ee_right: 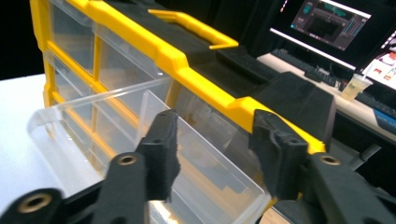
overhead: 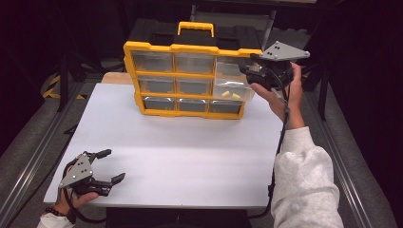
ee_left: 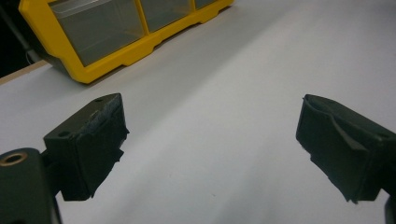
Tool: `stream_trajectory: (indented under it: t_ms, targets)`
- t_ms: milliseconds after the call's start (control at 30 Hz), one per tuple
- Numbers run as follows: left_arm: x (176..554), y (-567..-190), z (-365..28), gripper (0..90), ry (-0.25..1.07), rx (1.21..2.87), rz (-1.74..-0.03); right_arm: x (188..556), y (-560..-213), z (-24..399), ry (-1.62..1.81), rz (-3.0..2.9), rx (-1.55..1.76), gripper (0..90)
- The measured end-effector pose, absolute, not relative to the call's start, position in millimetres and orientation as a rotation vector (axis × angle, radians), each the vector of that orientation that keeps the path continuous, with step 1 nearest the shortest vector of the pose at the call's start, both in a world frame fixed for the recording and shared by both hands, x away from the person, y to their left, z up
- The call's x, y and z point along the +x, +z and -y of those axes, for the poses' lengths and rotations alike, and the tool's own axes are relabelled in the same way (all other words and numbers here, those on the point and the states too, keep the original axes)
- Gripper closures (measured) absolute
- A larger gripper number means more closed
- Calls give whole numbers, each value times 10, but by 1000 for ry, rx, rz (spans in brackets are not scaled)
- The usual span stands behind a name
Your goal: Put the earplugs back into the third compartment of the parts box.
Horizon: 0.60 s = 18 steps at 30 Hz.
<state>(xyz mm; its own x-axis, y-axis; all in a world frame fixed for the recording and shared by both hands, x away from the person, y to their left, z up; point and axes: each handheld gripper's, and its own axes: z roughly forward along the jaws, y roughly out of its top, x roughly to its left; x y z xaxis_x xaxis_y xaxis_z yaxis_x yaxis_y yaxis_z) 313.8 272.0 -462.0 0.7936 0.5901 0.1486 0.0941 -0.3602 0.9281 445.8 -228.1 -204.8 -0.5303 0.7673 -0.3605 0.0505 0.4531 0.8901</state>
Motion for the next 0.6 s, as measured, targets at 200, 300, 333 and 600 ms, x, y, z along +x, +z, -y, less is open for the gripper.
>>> stream_trajectory:
  t_ms: [200, 300, 333, 600]
  targets:
    - [3138, -4618, -2720, 98, 570, 1891, -520, 4329, -2024, 2336, 1176, -1868, 674, 422]
    - [3138, -4617, -2720, 98, 571, 1891, -520, 4210, -2062, 2367, 1213, -1848, 638, 372]
    - [3140, -4618, -2719, 98, 568, 1890, -522, 4182, -2076, 2368, 1215, -1848, 634, 359]
    - [3141, -4612, -2725, 98, 575, 1889, -525, 3908, -2201, 2357, 1226, -1817, 572, 267]
